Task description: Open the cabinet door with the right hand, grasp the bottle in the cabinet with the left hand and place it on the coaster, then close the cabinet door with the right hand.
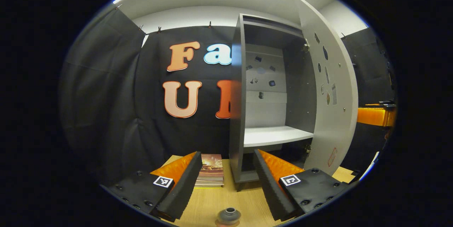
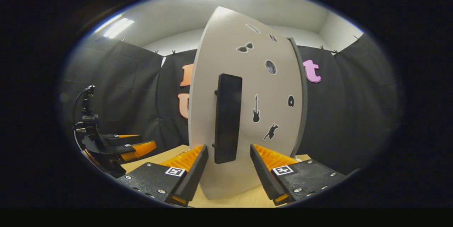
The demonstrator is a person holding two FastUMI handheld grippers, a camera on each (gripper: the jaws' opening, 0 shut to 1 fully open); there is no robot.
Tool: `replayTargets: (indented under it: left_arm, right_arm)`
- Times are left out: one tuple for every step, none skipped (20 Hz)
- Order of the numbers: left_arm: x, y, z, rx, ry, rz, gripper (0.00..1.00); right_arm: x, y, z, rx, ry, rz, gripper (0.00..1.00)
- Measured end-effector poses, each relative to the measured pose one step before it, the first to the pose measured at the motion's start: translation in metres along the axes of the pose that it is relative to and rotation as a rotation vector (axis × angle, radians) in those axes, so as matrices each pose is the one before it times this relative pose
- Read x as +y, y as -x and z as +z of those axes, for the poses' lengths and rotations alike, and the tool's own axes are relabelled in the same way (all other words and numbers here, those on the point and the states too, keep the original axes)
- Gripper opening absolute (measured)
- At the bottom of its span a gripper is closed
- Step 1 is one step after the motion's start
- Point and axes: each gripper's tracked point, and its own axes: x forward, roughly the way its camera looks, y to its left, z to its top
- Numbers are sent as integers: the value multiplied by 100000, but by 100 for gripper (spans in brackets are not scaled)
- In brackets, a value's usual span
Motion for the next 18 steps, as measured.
replayTargets:
  left_arm:
    - [901,-629,-77,347,49,-533,94]
    - [856,-764,159,-92,-89,-1023,95]
    - [891,-785,112,-10,-609,-974,95]
    - [944,-788,-10,-28,-909,-1142,95]
    - [954,-858,162,-282,-862,-1140,95]
    - [810,-863,-93,208,-936,-1375,94]
    - [799,-704,-7,-84,-685,-1036,95]
    - [686,-561,-100,123,-337,-1359,95]
    - [361,-650,-169,562,12,-1224,95]
    - [210,-470,-134,703,295,-973,95]
    - [170,-294,-302,1026,293,-625,95]
    - [183,-244,44,108,594,-382,95]
    - [64,-240,0,-169,816,-260,94]
    - [-59,-344,-259,464,930,-232,94]
    - [-106,-185,-333,871,955,-323,95]
    - [15,-54,-205,939,505,31,95]
    - [78,-136,-145,720,449,132,95]
    - [97,-121,-208,347,510,747,94]
  right_arm:
    - [1205,-1244,150,328,1000,188,74]
    - [882,-1236,45,453,974,-814,73]
    - [1046,-1091,-78,669,923,-353,73]
    - [953,-1172,-144,419,812,-448,73]
    - [814,-1400,-178,539,946,-556,73]
    - [591,-1518,81,-674,1122,-1251,77]
    - [51,-1442,-25,157,1101,-1329,71]
    - [23,-841,-205,364,469,-1274,70]
    - [-24,-257,59,91,-37,-1012,70]
    - [-60,-238,-71,567,-466,-588,70]
    - [25,-142,89,361,-801,-469,67]
    - [-4,-282,-64,645,-594,100,73]
    - [-55,-428,60,447,-480,174,74]
    - [-87,-371,79,146,-427,264,76]
    - [-104,-615,10,86,-570,131,78]
    - [-76,-424,-95,-271,-1088,89,81]
    - [-98,-190,-189,-13,-1567,68,82]
    - [-200,-418,-150,-396,-1913,164,84]
